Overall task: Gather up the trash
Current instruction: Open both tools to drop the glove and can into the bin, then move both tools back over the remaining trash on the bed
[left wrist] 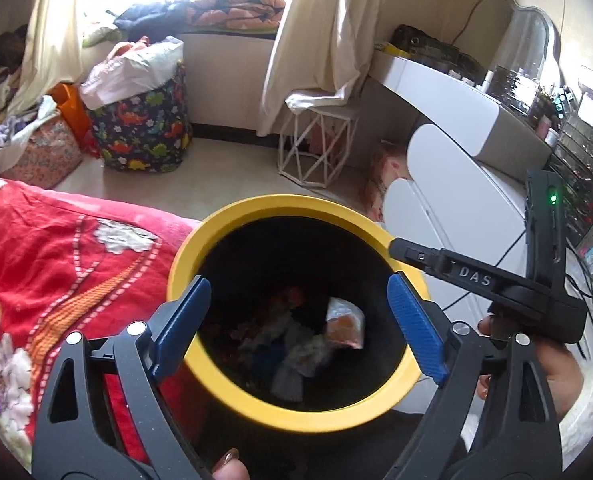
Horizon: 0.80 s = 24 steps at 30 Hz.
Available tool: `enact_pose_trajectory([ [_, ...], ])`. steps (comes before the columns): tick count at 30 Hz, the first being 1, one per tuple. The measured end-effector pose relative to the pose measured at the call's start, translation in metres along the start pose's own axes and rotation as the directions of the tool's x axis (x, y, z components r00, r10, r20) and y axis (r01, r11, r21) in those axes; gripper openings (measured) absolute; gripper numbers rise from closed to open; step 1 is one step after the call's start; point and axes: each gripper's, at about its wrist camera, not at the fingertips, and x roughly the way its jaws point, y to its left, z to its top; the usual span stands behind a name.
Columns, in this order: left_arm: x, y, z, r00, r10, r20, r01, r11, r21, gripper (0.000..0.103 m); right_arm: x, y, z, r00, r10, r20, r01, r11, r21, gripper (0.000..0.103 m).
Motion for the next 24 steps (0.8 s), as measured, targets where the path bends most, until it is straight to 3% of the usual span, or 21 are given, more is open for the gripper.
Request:
enact_pose_trajectory([
  [12, -0.037, 0.028, -0.008, 0.994, 0.099, 0.053, -0.096, 0.994, -0.05, 0.092, -0.004, 0.036, -0.004, 1.0, 0.02, 0.0, -0.02, 0.997, -0.076, 0.063],
  [24, -0.085, 0.076, -0.012, 0.963, 0.238, 0.13, -0.22, 0.966, -0.137, 0.092, 0.001, 0.096, -0.012, 0.997, 0.075, -0.026, -0.079, 0.977, -0.2, 0.064],
])
